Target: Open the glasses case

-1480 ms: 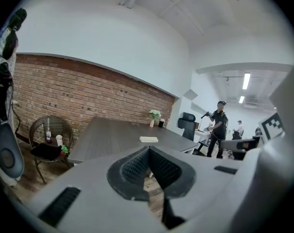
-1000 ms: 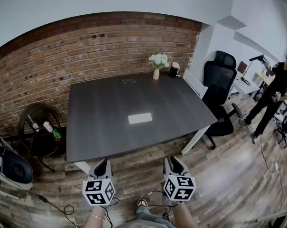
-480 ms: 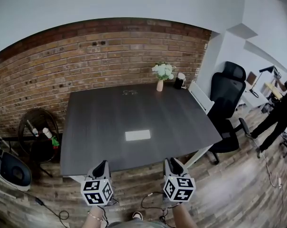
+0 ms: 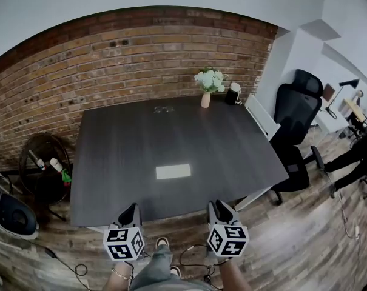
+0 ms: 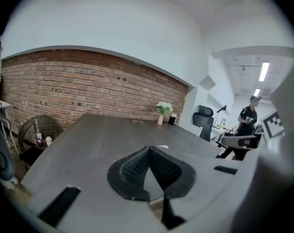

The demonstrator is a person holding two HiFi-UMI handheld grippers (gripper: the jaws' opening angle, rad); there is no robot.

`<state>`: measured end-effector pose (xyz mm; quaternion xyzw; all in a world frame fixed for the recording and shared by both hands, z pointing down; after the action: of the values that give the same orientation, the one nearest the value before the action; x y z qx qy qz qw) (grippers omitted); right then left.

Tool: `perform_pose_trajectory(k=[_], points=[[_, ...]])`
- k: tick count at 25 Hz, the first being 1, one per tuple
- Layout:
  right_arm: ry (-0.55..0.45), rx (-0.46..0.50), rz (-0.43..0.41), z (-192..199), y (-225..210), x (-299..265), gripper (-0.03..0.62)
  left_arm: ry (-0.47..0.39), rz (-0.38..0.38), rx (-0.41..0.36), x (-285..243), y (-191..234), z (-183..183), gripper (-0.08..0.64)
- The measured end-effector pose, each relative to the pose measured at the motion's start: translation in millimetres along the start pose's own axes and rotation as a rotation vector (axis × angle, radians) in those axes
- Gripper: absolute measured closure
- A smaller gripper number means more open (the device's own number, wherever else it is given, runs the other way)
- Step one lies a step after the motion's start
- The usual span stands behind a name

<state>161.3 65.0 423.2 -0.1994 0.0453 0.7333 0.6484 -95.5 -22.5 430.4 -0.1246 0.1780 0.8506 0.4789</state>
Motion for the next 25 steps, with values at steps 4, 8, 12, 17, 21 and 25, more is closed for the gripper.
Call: perform_pose_trajectory(k=[4,8,12,17,21,25], points=[[0.019,0.007,0.009,-5,-11,-29,0.497,0.01,0.016,0.016,-40,-1,-8,0.565],[0.027,0.015,0.024,-20,-24,-60,0.497,0.003,0.049,0.013,-86,-5,-28,0.565],[0.007,0.015,0.045,-45,-38,-96,0.497,-0.008,0.063,0.011,-127,0,-53,0.565],[0.002,0.003,0.057,-72,-49,-142,0.497,-0.018,0.062,0.014,-169,11,-82,0.565],[0.01,0.002,0.042,-85,-44,-178,0.497,-0.015,0.054,0.023,-195,26,-97,0.565],[0.029,0.005,0.029,-91,-40,-203,0.497,0.015,0.058,0.036,-215,34,-95,0.565]])
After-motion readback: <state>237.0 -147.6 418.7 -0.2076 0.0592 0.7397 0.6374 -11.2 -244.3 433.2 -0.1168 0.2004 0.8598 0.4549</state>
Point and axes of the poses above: the fingertips, and each gripper's own axes: x backward along the fingers, y to its left, z out of its underside, the point moved 2 cm from there along x, backward along the fingers, and after that the axes turned 1 degree about -z, right-handed, at the moved point
